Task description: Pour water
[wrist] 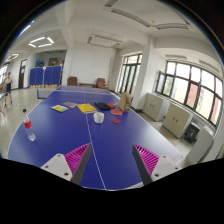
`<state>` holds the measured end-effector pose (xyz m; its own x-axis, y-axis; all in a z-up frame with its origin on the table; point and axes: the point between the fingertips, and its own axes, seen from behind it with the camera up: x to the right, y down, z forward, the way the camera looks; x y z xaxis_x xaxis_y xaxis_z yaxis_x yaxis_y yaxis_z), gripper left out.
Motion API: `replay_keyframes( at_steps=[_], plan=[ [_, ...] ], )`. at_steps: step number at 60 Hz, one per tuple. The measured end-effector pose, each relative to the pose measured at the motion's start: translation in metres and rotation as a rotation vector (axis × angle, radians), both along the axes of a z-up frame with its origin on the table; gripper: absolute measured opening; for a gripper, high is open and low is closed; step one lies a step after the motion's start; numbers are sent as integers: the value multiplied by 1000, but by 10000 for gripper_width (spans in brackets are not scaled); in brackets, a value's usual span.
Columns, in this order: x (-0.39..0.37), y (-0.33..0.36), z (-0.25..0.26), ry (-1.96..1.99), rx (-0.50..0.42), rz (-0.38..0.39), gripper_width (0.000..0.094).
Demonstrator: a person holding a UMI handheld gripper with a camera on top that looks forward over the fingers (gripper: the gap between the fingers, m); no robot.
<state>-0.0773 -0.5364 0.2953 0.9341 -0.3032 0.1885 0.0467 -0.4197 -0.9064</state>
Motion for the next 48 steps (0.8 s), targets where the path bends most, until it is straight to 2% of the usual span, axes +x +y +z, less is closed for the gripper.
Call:
replay_keyframes(
  at_steps=[6, 14, 20, 30, 33, 40, 48],
  plan=[
    [0, -10, -9, -12, -18, -35, 849],
    [-24, -20, -53, -10, -57, -77, 850],
    [-65, -27, -93, 18, -98, -64, 829],
    [-170, -24, -165, 94, -166, 22, 821],
    [-208, 3, -179, 113, -171, 60, 823],
    [-300, 51, -196, 148, -135, 178, 824],
    [-395, 153, -194, 166, -59, 299, 825]
  ],
)
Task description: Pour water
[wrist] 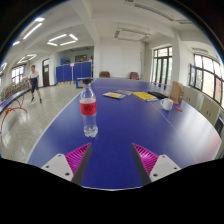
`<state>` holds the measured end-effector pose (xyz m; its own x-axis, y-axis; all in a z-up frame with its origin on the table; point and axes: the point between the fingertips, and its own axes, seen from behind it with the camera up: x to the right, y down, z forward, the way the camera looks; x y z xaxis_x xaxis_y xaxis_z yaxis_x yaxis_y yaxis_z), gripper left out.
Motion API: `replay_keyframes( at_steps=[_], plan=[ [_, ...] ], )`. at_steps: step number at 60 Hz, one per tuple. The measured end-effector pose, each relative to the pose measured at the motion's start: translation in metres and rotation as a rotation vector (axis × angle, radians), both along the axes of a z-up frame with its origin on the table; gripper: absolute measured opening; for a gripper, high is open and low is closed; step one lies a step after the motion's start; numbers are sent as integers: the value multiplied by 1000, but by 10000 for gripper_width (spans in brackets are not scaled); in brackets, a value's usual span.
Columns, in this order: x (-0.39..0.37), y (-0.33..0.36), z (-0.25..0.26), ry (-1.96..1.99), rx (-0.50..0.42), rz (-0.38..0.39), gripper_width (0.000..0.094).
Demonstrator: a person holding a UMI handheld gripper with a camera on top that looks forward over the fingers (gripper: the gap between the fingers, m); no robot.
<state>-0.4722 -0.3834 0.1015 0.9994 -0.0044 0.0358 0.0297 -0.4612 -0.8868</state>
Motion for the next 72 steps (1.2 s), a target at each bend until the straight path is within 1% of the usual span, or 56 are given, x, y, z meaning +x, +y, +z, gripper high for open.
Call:
replay_keyframes(
  at_steps=[1, 2, 8, 14, 19, 22, 24, 25, 26, 27, 29, 30, 31, 37, 38, 39, 49, 53, 59, 65, 72],
  plan=[
    [-6, 0, -1, 1, 12, 9, 823],
    [-16, 22, 1, 4, 26, 20, 824],
    [-59, 84, 5, 17, 93, 59, 823],
    [-78, 149, 2, 15, 144, 59, 822],
    [-89, 180, -2, 20, 163, 46, 794],
    [-93, 194, -7, 22, 165, 46, 739],
    [-96, 201, -8, 21, 180, 50, 676],
    [-97, 204, -7, 21, 191, 54, 635],
    [-94, 207, -8, 18, 203, 61, 567],
    [-92, 209, -7, 12, 214, 61, 521],
    [-91, 210, -7, 5, 229, 60, 503],
    [-92, 211, -6, 8, 240, 63, 479],
    [-93, 211, -6, 12, 242, 66, 478],
    [-93, 213, -6, 20, 262, 85, 352],
    [-93, 213, -6, 20, 264, 91, 350],
    [-94, 213, -6, 23, 263, 97, 320],
    [-99, 213, 8, 107, 273, 152, 318],
    [-92, 215, 27, 175, 283, 168, 317],
    [-78, 222, 76, 316, 330, 192, 319],
    [-57, 238, 147, 504, 380, 237, 317],
    [-4, 267, 229, 831, 436, 306, 317]
  ],
)
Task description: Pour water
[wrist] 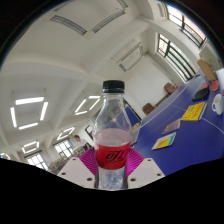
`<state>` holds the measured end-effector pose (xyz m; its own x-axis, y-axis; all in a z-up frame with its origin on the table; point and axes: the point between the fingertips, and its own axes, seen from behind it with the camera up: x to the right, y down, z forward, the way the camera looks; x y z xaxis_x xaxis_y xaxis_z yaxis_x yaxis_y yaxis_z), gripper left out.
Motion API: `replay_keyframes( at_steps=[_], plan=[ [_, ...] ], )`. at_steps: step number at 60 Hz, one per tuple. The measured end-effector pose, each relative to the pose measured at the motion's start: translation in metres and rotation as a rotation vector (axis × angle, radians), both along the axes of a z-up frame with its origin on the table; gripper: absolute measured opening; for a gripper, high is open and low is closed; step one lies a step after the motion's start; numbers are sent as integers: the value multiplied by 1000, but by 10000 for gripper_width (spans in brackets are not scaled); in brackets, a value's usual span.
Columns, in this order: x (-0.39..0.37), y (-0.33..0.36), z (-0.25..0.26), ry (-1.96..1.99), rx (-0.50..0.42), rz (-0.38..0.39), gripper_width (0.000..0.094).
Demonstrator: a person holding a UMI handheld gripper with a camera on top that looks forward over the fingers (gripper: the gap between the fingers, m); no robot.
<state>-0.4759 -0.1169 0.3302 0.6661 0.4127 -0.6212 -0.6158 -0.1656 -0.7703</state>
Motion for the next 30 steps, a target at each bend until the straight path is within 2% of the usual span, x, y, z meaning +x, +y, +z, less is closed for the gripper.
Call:
replay_keyframes(
  at_steps=[3, 11, 15, 21, 30],
  plan=[
    [21, 19, 32, 148, 8, 58, 318],
    [127, 67, 70, 597, 4, 220, 318],
    [178, 98, 80, 828, -16, 258, 317],
    [264, 141, 58, 1137, -63, 265, 318],
    [347, 205, -13, 1366, -144, 196, 316]
  ],
)
